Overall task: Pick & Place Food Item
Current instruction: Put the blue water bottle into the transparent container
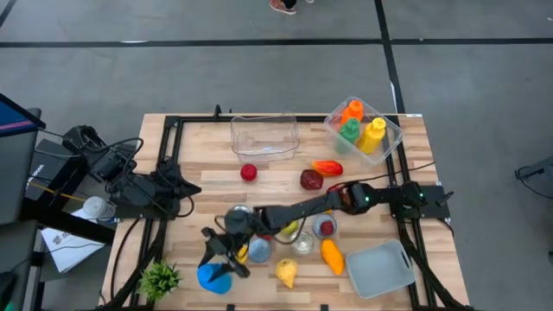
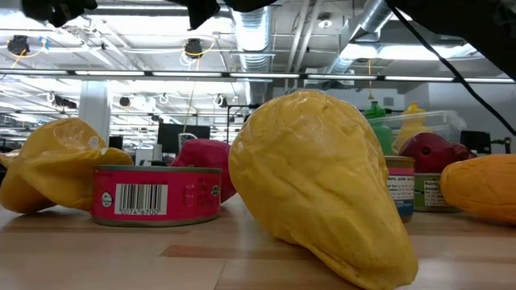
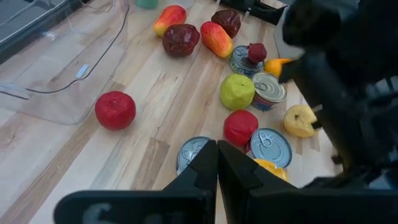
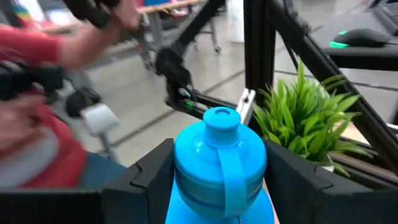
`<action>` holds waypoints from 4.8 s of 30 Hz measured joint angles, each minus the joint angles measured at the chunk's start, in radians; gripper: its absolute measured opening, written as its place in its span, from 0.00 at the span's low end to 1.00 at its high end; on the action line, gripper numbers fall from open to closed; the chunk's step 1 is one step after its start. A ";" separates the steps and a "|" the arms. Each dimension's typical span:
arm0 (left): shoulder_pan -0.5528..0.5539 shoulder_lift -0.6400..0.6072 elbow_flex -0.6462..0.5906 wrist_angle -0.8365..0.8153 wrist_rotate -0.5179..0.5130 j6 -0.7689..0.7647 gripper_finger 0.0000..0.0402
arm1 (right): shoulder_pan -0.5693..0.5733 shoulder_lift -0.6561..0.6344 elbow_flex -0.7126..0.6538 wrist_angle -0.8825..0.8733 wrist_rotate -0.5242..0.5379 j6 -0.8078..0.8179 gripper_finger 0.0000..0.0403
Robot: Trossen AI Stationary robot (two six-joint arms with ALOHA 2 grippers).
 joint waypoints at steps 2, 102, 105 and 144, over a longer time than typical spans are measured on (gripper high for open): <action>0.000 -0.002 0.000 0.000 0.000 0.000 0.00 | -0.019 -0.025 0.000 -0.019 -0.040 0.024 0.50; 0.000 0.000 0.000 0.019 -0.048 0.056 0.00 | -0.308 -2.238 -1.924 -0.694 1.689 0.469 0.52; 0.000 0.000 0.000 0.019 -0.048 0.056 0.00 | -0.323 -2.238 -1.970 -0.647 1.690 0.484 0.52; 0.000 0.000 0.000 0.020 -0.074 0.074 0.00 | -0.356 -2.209 -2.050 -0.513 1.685 0.458 0.59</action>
